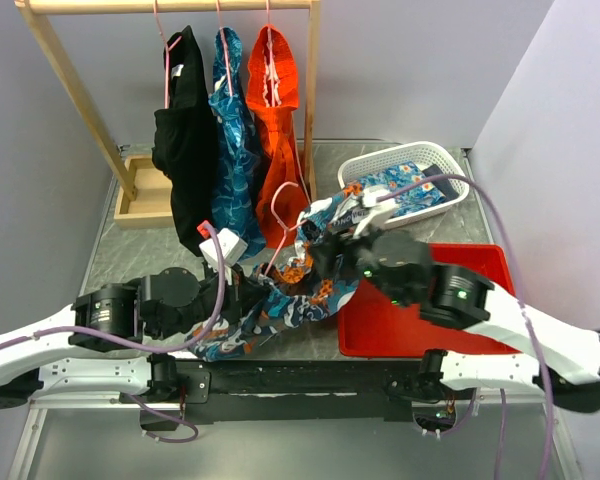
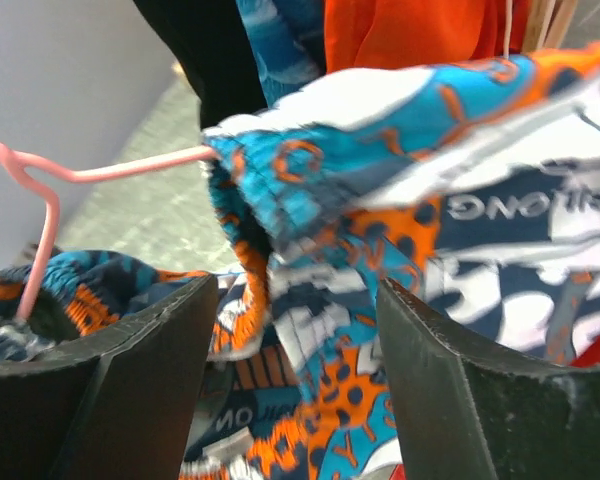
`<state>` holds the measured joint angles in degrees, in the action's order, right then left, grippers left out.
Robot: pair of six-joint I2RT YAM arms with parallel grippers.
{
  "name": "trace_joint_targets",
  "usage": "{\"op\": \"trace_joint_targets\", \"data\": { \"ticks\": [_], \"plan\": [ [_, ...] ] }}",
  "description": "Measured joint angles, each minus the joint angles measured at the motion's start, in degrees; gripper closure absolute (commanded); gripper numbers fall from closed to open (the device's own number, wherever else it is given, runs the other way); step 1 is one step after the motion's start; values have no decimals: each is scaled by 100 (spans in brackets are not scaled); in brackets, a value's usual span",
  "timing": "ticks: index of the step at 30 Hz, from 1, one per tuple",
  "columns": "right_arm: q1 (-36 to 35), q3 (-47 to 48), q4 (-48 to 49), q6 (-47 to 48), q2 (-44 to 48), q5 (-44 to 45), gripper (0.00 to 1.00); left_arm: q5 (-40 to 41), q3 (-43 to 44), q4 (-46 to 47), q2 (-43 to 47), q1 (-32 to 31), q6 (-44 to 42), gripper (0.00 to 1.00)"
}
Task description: Place the shorts on the hanger
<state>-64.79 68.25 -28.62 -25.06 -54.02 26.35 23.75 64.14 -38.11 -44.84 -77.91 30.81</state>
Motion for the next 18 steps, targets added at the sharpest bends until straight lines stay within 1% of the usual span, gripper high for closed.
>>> {"op": "trace_joint_targets", "data": {
  "ticks": [2,5,6,7,8,10,11,13,16,18],
  "plan": [
    [-227,72,-15,55,-254,306,27,-33,61,-170,-11,0,4,99],
    [-334,212,-66,50,-503,756,38,-120,155,-402,-24,0,11,99],
    [-334,278,-105,39,-553,920,51,-155,179,-457,-24,0,11,99],
    [-334,382,-181,7,-608,1102,57,-184,195,-490,-24,0,11,99],
    [-334,509,-256,-24,-669,1283,68,-212,223,-544,-20,0,9,99],
    [-334,769,-369,-92,-776,1552,81,-278,256,-632,15,0,7,99],
    [-334,914,-426,-111,-835,1676,90,-297,267,-667,42,0,4,99],
    [-332,1172,-575,-151,-949,1886,96,-321,315,-756,105,0,-9,99],
    [-269,1486,-811,-251,-1110,2096,97,-328,428,-866,168,0,-13,99],
    [-116,1598,-920,-258,-1158,2074,97,-323,476,-942,210,0,-17,99]
  ]
}}
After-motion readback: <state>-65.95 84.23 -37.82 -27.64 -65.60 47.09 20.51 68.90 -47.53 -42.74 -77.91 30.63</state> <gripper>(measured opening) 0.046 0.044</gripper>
